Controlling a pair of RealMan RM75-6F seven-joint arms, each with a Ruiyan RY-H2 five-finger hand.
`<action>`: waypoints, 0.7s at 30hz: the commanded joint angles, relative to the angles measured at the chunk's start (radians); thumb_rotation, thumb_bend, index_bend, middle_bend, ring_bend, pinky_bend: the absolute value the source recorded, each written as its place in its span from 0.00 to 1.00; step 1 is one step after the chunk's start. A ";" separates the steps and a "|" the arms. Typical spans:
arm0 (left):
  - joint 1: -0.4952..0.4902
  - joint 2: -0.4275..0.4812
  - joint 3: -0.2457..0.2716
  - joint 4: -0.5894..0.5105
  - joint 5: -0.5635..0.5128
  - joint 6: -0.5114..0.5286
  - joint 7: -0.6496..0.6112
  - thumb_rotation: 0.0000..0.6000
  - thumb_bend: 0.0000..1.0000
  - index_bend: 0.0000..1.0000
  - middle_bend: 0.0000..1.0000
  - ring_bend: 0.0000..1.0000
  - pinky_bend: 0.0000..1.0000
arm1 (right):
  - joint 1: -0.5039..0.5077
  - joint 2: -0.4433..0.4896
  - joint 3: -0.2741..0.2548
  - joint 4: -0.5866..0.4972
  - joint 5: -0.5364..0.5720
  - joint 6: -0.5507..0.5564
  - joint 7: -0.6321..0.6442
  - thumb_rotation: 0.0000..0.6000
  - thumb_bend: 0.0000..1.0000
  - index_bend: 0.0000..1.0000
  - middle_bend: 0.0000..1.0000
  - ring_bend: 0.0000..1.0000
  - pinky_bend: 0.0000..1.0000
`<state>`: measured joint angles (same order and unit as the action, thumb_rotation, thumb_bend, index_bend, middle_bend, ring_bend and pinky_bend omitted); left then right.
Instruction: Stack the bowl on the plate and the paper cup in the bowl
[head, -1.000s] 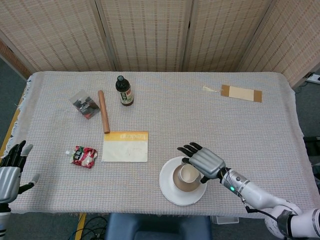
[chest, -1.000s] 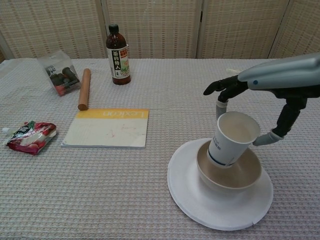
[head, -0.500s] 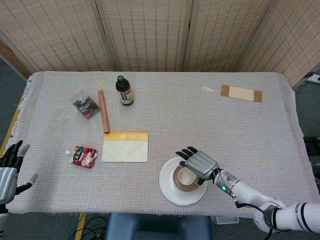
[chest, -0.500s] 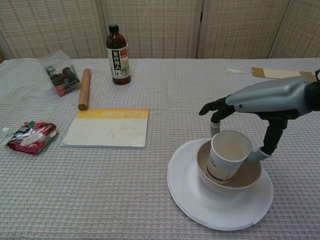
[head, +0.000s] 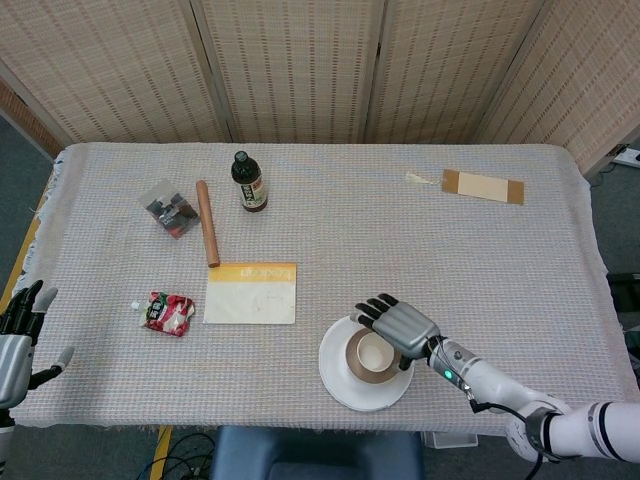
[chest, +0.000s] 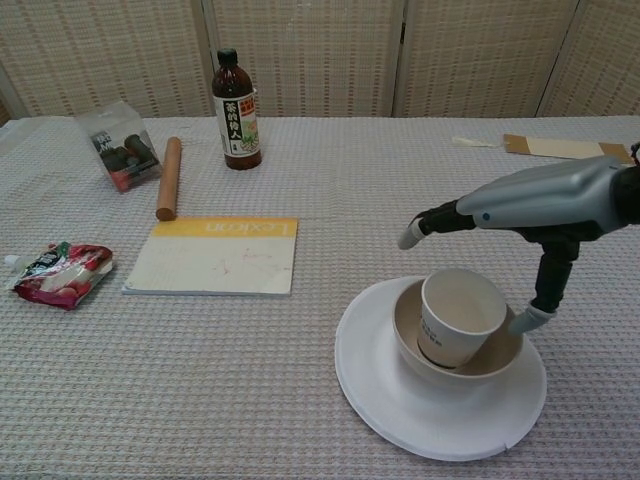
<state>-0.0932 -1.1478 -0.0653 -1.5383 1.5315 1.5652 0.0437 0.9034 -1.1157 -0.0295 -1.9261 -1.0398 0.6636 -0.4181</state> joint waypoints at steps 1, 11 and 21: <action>0.000 0.000 0.000 0.000 0.000 0.000 0.000 1.00 0.31 0.00 0.02 0.00 0.24 | 0.003 0.009 -0.004 -0.006 -0.004 -0.004 0.005 1.00 0.12 0.02 0.00 0.00 0.00; 0.000 0.000 -0.001 0.003 -0.002 -0.004 0.001 1.00 0.31 0.00 0.02 0.00 0.24 | -0.055 0.155 0.023 -0.118 -0.113 0.089 0.098 1.00 0.09 0.00 0.00 0.00 0.00; -0.011 -0.020 0.017 -0.006 0.038 -0.011 0.058 1.00 0.31 0.00 0.02 0.00 0.24 | -0.302 0.234 0.004 -0.032 -0.398 0.448 0.208 1.00 0.09 0.00 0.00 0.00 0.00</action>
<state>-0.0995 -1.1619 -0.0547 -1.5418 1.5557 1.5565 0.0902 0.6888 -0.8869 -0.0137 -2.0190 -1.3535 0.9998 -0.2382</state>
